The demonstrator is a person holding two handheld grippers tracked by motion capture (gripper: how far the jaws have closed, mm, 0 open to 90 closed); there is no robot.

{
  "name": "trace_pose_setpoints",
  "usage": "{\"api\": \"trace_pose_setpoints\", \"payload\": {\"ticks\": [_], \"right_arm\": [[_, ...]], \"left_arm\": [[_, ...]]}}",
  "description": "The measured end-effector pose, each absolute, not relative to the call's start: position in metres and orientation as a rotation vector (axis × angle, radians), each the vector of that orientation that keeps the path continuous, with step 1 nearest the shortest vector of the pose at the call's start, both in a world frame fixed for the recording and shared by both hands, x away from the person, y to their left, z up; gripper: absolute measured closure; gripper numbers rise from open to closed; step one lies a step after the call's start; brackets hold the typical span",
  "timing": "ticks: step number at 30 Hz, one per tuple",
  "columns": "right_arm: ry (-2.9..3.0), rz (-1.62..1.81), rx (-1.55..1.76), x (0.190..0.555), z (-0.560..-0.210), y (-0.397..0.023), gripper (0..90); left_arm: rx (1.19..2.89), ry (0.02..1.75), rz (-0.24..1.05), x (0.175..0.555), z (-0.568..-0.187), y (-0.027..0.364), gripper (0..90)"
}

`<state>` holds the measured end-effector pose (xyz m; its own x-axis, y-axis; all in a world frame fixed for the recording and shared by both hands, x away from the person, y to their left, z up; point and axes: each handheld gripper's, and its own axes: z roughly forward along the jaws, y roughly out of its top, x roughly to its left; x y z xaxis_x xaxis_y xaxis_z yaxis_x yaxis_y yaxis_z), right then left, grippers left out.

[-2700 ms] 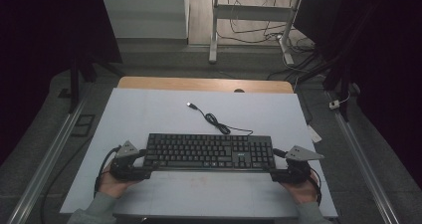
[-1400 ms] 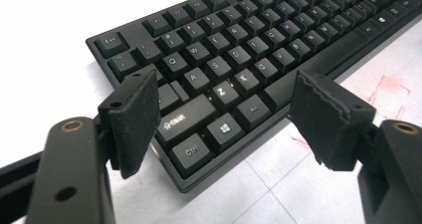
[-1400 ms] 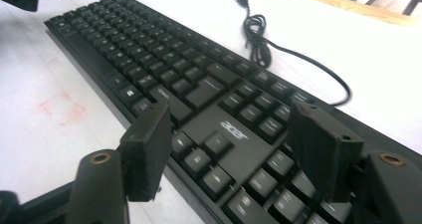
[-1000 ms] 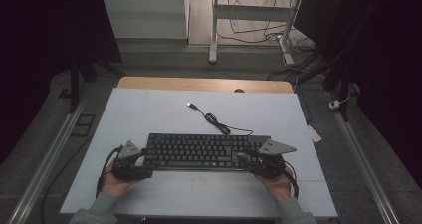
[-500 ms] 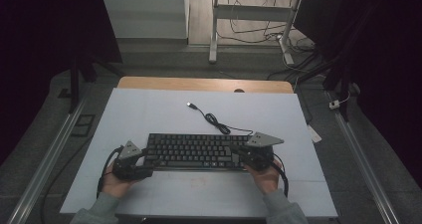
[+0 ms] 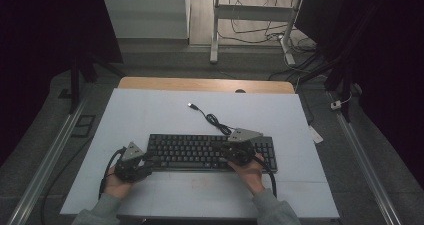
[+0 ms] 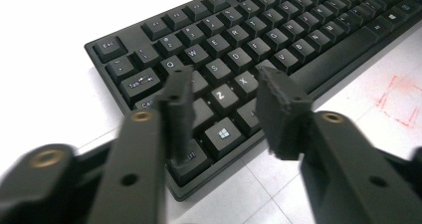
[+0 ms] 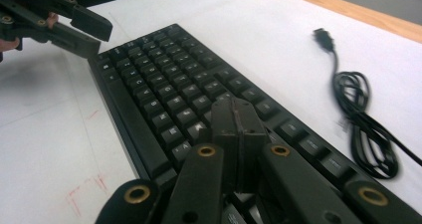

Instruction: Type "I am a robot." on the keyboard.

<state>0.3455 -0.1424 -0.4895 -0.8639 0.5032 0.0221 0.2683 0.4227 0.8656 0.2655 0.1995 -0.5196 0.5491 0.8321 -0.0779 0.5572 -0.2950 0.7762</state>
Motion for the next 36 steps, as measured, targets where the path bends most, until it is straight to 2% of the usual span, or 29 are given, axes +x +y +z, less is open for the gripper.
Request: {"api": "trace_pose_setpoints", "payload": {"ticks": [8,36], "right_arm": [[2.479,1.375,0.649,0.349,-0.493,-0.128,89.5],[2.548,1.239,0.675,0.366,-0.509,-0.102,89.1]], "left_arm": [[1.979,1.154,0.435,0.269,-0.522,0.205,88.3],[2.003,1.226,0.459,0.281,-0.534,0.205,89.0]]}}
